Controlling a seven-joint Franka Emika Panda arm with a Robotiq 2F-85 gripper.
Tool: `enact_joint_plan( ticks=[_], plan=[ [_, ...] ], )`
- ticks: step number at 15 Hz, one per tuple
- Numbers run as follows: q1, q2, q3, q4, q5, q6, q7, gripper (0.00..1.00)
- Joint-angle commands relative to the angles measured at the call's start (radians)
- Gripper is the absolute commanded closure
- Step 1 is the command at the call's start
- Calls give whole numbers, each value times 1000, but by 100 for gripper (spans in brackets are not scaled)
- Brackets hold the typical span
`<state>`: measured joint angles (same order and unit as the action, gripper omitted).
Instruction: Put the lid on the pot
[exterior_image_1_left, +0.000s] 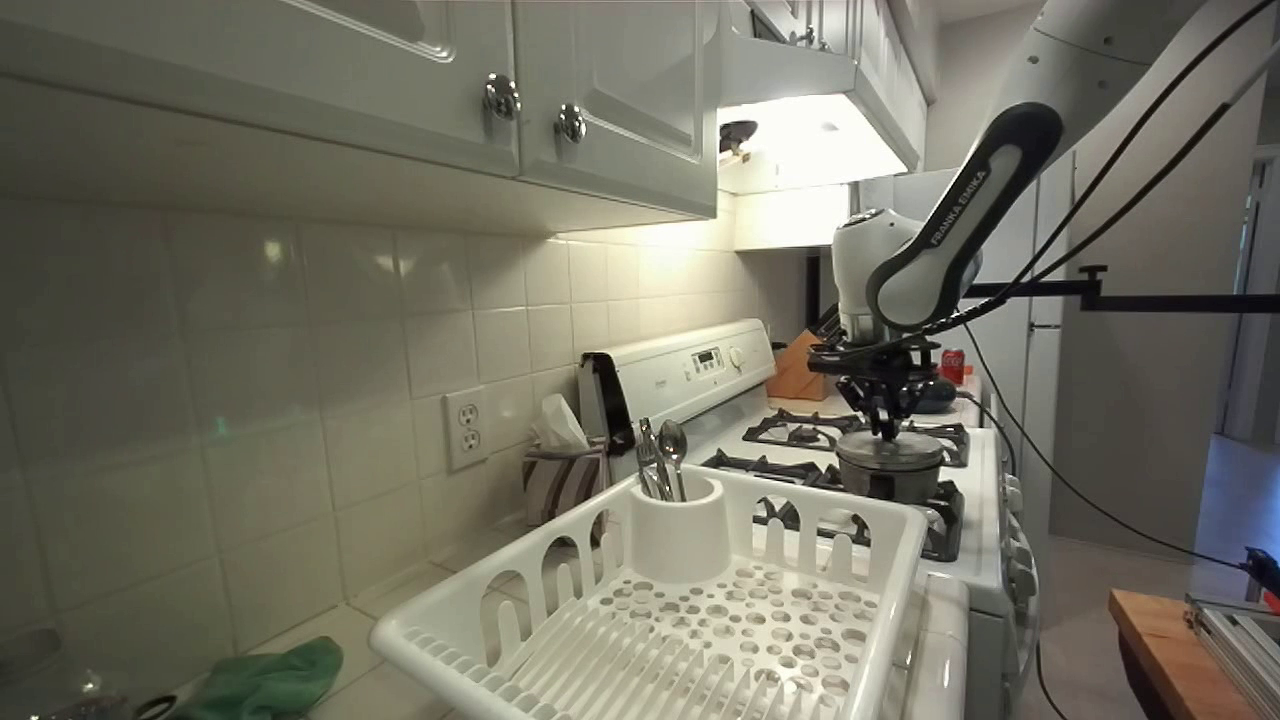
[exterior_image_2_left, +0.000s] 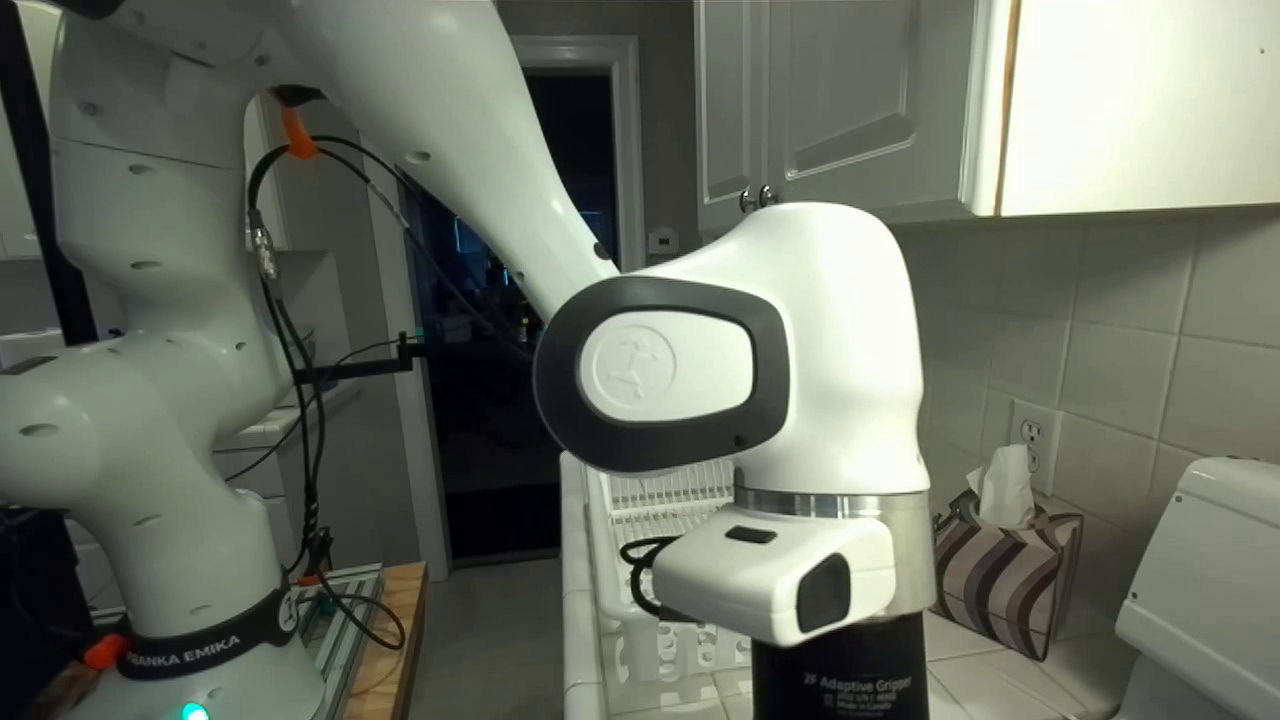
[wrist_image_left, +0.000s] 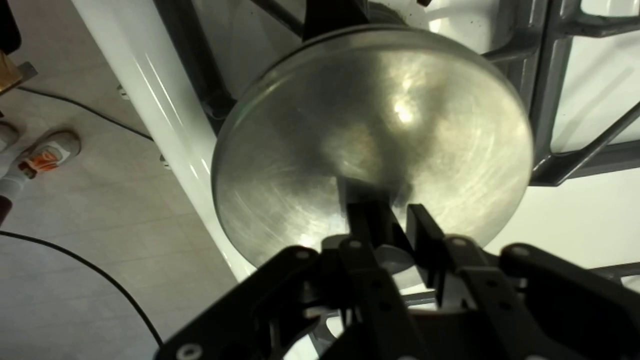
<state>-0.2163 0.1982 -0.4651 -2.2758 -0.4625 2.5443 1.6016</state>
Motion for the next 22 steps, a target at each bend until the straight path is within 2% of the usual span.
enact_joint_plan(
  ticks=[1, 22],
  plan=[
    [2, -10, -6, -13, -46, 21, 52, 94],
    [6, -6, -6, -34, -95, 42, 85, 94]
  ],
)
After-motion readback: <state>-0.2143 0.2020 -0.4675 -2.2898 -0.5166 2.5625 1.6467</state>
